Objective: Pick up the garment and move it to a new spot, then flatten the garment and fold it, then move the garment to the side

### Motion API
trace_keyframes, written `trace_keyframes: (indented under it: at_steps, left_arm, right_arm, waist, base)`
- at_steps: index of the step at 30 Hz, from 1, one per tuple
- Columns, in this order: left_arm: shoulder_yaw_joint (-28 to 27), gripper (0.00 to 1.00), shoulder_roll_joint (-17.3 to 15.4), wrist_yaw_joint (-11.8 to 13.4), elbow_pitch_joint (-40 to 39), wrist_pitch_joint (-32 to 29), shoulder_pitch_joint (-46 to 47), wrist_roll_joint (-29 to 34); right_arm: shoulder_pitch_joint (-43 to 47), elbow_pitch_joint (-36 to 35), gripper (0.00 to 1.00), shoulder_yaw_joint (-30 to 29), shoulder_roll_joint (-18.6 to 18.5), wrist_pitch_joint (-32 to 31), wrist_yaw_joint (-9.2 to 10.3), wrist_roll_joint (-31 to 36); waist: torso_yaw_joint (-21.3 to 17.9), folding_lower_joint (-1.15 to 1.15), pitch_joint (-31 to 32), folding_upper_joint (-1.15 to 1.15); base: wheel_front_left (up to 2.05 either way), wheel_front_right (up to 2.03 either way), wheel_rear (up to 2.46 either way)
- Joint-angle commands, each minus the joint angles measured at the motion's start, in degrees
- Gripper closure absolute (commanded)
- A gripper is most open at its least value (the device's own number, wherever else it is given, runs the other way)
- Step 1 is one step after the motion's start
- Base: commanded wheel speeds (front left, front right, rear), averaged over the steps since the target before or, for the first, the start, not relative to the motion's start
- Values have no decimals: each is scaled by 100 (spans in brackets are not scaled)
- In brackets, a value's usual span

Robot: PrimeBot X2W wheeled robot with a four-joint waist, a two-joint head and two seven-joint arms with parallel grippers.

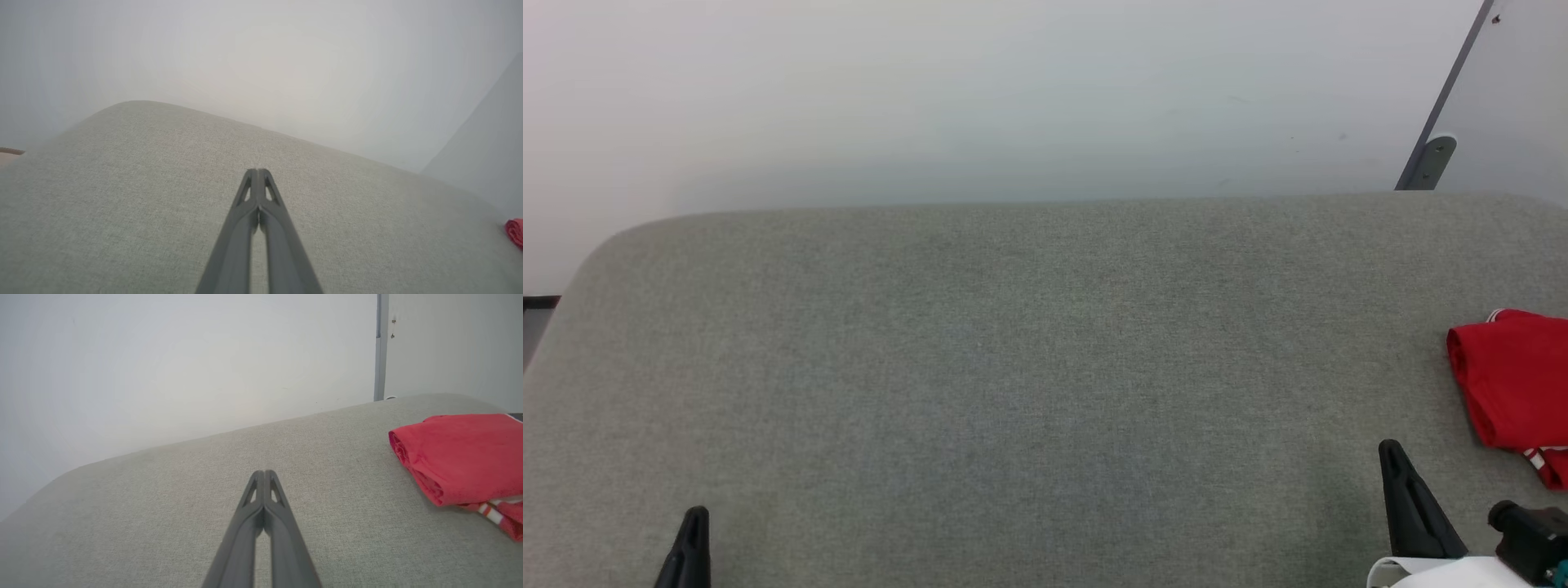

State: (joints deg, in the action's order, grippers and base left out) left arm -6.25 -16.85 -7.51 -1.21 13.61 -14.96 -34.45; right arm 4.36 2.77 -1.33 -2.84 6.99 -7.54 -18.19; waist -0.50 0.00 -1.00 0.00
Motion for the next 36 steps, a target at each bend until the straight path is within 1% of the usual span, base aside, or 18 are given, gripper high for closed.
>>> trace_keyframes:
  at_steps: [1,18,36]
  left_arm:
    - [-36,100,-39,6,-43,-29,151,-188]
    - [3,100,250,2,340,-447,616,-1490]
    - [24,100,515,2,631,-821,1005,-2613]
  right_arm:
    - [-107,-56,100,2,-34,-32,1,-250]
    - [-344,212,100,-18,-106,-250,2,-1959]
    - [-531,435,100,-71,-140,-468,3,-3416]
  waist:
    - [1,0,1,0]
    - [8,0,13,0]
    - [16,0,25,0]
  base:
    - [0,0,0]
    - [0,0,0]
    - [0,0,0]
